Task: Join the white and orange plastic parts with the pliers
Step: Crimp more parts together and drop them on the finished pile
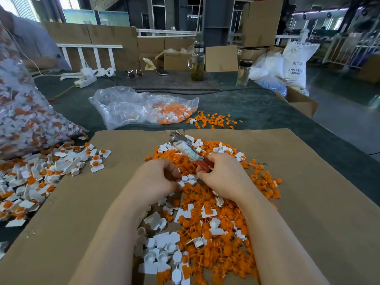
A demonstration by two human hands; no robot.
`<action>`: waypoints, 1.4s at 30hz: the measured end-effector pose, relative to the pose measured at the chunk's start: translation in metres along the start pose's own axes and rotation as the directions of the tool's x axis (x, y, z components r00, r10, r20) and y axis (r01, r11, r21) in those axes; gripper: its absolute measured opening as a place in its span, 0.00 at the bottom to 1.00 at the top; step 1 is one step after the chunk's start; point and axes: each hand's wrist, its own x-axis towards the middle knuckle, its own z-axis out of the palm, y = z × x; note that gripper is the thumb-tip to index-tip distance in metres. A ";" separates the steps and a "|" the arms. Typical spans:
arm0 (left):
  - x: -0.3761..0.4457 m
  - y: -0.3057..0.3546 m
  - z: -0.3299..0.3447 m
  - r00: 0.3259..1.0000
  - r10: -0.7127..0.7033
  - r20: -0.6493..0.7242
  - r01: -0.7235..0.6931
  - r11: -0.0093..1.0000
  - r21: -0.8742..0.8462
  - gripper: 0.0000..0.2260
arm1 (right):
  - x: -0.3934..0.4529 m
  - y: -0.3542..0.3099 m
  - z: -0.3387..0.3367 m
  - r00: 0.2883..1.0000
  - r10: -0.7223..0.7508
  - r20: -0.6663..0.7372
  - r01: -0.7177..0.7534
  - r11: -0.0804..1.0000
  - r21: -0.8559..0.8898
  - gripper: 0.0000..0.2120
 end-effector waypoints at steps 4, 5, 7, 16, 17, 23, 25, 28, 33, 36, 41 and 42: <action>0.001 0.000 0.003 1.000 0.020 0.010 -0.021 0.994 0.108 0.07 | -0.001 -0.002 0.000 1.000 -0.001 -0.001 0.001 1.000 0.004 0.07; 0.001 0.000 0.003 1.000 0.019 0.005 -0.019 0.993 0.115 0.06 | -0.001 -0.002 0.000 1.000 -0.002 -0.001 0.002 1.000 0.008 0.07; 0.002 0.000 0.003 1.000 -0.001 -0.032 0.002 0.999 0.041 0.06 | -0.002 -0.003 0.000 1.000 -0.004 0.002 0.004 1.000 0.027 0.07; -0.003 0.014 0.001 0.993 -0.078 -0.083 0.012 0.798 -0.603 0.08 | -0.009 -0.013 -0.008 1.000 0.013 -0.013 -0.007 0.909 0.416 0.04; -0.003 0.015 0.002 0.994 -0.073 -0.078 0.008 0.782 -0.623 0.08 | -0.010 -0.014 -0.009 1.000 0.017 -0.013 -0.010 0.899 0.437 0.04; -0.004 0.017 0.001 0.995 -0.022 -0.094 -0.034 0.829 -0.558 0.04 | -0.010 -0.014 -0.011 0.999 0.031 -0.013 -0.022 0.895 0.445 0.06; -0.003 0.014 0.000 0.990 0.036 -0.134 -0.076 0.950 -0.303 0.05 | -0.009 -0.013 -0.010 0.998 0.059 -0.032 -0.040 0.904 0.425 0.07; -0.002 0.011 0.001 0.991 0.110 -0.077 -0.110 0.994 -0.001 0.09 | -0.008 -0.010 -0.010 0.993 0.109 -0.044 -0.080 0.899 0.430 0.07; 0.000 0.010 0.007 0.987 0.159 -0.016 -0.152 0.967 0.202 0.09 | -0.007 -0.011 -0.009 0.994 0.090 -0.066 -0.057 0.916 0.397 0.08; 0.002 0.010 0.008 0.988 0.152 -0.006 -0.148 0.970 0.193 0.12 | -0.008 -0.012 -0.008 0.994 0.082 -0.072 -0.048 0.922 0.385 0.07; 0.003 0.009 0.011 0.987 0.158 -0.030 -0.150 0.974 0.170 0.14 | -0.008 -0.012 -0.008 0.993 0.088 -0.077 -0.051 0.919 0.391 0.08; 0.004 0.009 0.012 0.986 0.160 -0.050 -0.150 0.974 0.173 0.14 | -0.008 -0.012 -0.008 0.993 0.090 -0.080 -0.051 0.916 0.397 0.08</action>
